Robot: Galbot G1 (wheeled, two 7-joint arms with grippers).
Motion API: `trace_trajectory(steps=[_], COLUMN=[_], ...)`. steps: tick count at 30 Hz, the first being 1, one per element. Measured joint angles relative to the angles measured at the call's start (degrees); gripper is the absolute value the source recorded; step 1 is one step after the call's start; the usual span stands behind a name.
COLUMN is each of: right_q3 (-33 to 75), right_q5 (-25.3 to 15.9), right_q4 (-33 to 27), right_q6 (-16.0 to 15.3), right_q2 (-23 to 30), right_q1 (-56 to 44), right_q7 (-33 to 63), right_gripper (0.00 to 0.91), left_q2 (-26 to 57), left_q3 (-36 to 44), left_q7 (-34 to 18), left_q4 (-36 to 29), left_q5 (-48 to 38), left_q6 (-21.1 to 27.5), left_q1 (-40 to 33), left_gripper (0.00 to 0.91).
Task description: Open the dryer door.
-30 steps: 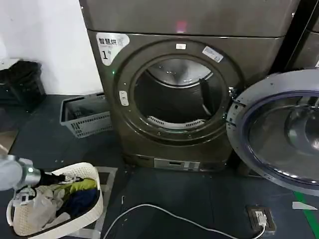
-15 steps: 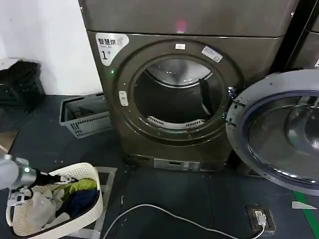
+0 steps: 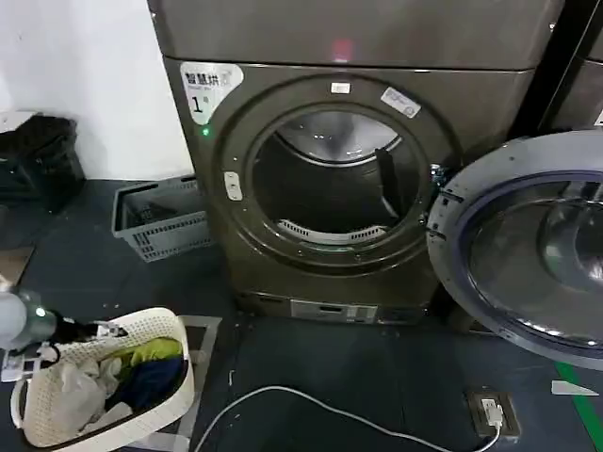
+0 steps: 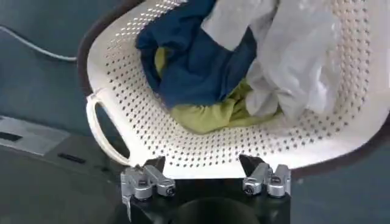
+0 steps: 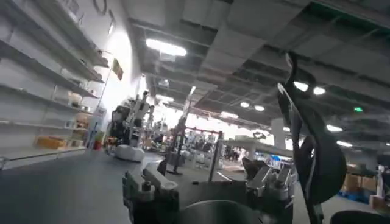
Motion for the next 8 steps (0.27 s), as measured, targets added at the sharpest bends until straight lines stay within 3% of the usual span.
trace_trajectory(steps=[8], right_q3=[-0.5], right_q5=[-0.1], right_q4=[0.3], right_q6=[0.1], right_q2=[0.1], right_q1=[0.3], right_q7=[-0.1], right_gripper=[0.907], left_q2=[2.2], left_q3=[-0.1], left_q7=[-0.5], left_q4=[2.8], left_q5=[-3.9], left_q6=[0.0], left_q1=[2.2], left_gripper=[0.907])
